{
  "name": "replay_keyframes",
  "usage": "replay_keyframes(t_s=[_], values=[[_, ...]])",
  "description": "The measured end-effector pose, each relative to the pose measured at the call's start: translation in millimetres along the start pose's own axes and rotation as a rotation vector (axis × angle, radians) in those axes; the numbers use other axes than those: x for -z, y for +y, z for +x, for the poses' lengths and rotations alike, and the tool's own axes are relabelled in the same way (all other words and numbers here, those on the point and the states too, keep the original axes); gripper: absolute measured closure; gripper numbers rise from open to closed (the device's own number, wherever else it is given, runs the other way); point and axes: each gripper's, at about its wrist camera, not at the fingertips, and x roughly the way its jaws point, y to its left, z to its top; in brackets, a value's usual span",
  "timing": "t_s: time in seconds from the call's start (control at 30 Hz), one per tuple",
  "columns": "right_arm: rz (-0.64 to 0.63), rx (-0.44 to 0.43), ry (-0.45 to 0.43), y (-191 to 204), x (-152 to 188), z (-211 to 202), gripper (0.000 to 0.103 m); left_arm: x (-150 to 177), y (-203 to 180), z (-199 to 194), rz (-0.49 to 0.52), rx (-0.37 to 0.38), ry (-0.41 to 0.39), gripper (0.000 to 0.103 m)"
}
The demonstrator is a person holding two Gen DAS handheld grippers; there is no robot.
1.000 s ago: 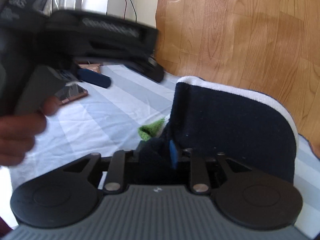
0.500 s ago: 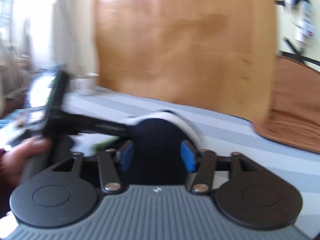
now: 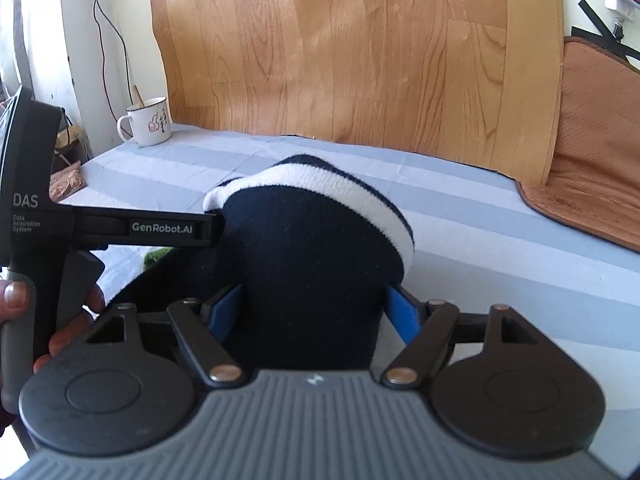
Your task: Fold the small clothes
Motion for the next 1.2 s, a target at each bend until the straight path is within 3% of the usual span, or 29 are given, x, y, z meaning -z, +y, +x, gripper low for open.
replay_keyframes(t_s=[0.43,1.2], values=[[-0.107,0.051,0.065,11.5,0.6,15.7,0.019,-1.3,7.5,6.5,-0.007,0.029,0.018,0.000],[-0.158,0.097,0.060,19.0,2.6,15.1,0.020,-1.2,6.9,7.6,-0.011,0.027,0.021,0.000]])
